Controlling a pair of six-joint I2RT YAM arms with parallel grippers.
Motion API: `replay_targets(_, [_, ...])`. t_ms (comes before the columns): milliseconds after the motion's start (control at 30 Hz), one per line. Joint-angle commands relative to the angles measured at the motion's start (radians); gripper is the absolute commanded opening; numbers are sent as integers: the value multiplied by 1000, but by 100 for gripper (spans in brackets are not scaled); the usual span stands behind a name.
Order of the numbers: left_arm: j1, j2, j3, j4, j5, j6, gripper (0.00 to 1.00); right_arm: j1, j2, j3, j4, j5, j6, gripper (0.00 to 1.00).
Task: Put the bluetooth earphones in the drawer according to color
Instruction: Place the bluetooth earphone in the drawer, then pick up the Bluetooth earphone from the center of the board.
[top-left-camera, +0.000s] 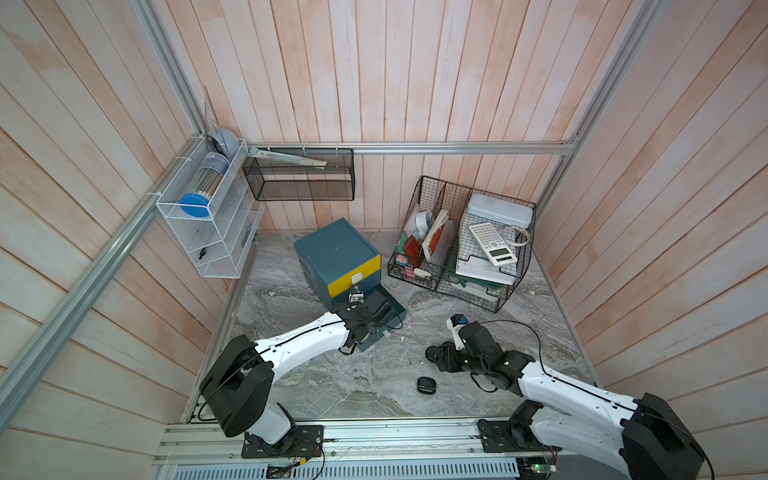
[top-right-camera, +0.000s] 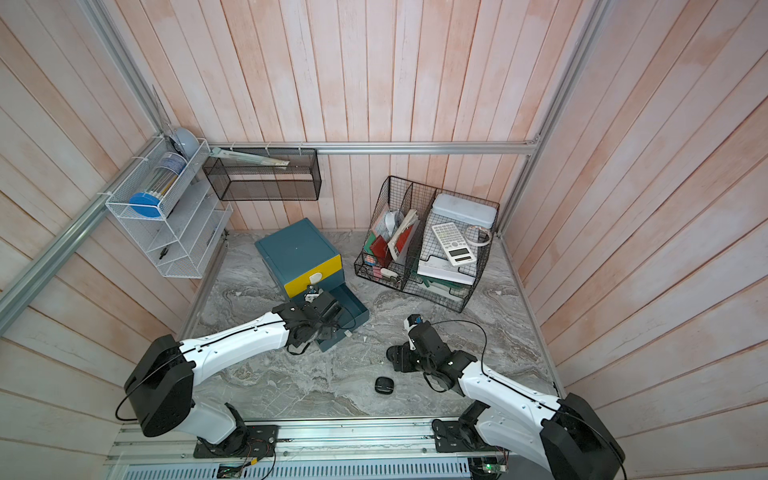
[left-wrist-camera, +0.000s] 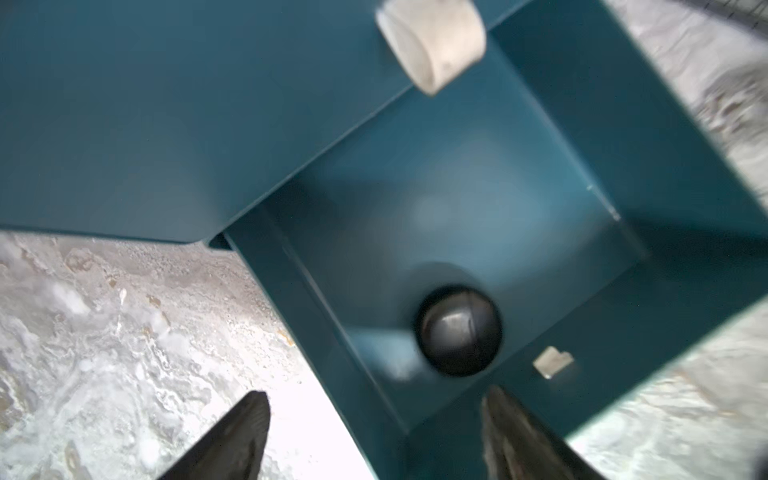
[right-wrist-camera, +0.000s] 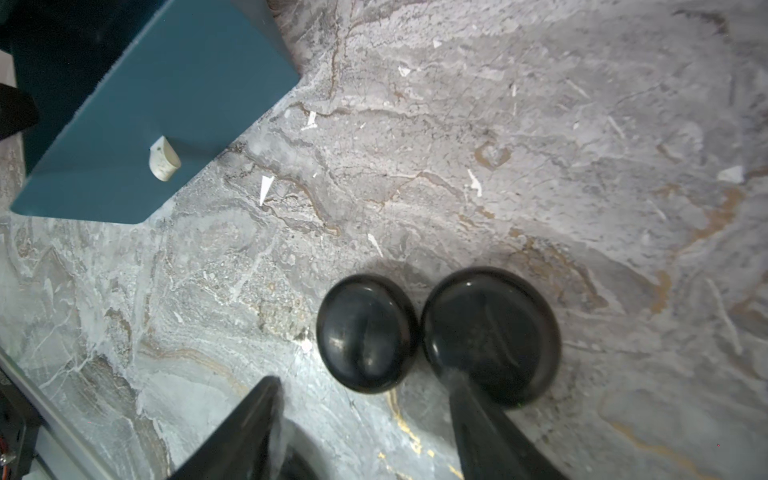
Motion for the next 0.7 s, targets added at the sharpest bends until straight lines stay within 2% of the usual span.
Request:
replay_targets(0, [6,-84,-1,-11,-3,-6,89,28,27,49,-34,58,-25,67])
replay_targets(233, [6,-280,-96,32,-30,-33,100,41,109,103,-49,73,-47,66])
replay_targets(467, [6,-433,-259,122,-19,-88,100,41,221,179,-64,29,-84,66])
replay_targets(667, [12,-500,-310,116,-40,-118,100,41,416,311,-205,7,-148,66])
